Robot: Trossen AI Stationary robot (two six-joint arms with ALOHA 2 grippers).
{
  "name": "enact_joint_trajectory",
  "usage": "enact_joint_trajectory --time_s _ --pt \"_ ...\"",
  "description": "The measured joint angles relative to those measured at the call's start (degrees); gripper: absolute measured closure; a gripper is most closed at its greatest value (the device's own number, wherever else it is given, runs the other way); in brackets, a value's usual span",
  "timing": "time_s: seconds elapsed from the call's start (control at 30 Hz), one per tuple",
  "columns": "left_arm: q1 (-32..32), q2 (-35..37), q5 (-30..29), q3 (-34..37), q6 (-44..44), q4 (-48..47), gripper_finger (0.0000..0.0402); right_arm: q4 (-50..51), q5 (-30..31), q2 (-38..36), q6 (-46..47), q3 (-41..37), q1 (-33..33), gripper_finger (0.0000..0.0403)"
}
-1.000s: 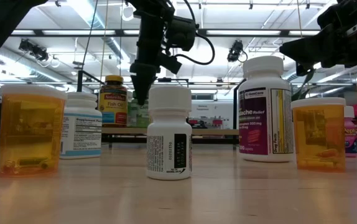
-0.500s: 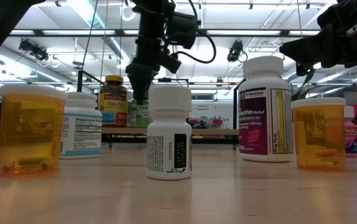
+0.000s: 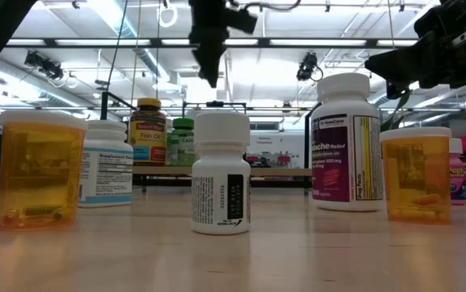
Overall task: Pick and place medicine bottles onto shelf by color
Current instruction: Put the red pill bottle on the shelf
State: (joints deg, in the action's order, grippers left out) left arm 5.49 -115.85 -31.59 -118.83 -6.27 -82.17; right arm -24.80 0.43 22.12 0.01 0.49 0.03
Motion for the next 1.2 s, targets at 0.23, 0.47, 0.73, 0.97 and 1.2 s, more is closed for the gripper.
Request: enact_joint_trajectory --time_s 0.23,0.47,0.73,0.97,1.2 --pt "-2.80 -0.02 17.82 -1.90 7.17 4.68 0.0104 0.01 0.00 -0.01 0.00 0.00 -0.01 0.0341" --pt "-6.80 -0.03 23.97 0.35 4.32 14.08 0.0104 0.00 0.00 0.01 0.02 0.00 -0.01 0.0341" --pt "-10.15 -0.02 27.82 6.33 7.91 27.36 0.0104 0.02 0.00 0.01 0.00 0.00 0.00 0.0341" --pt "-11.54 -0.04 27.82 12.44 10.77 42.54 0.0098 0.01 -0.02 0.00 0.00 0.00 -0.02 0.0341" --pt "-12.66 -0.09 27.80 13.40 13.49 52.80 0.0097 0.00 0.00 0.00 0.00 0.00 0.00 0.0341"
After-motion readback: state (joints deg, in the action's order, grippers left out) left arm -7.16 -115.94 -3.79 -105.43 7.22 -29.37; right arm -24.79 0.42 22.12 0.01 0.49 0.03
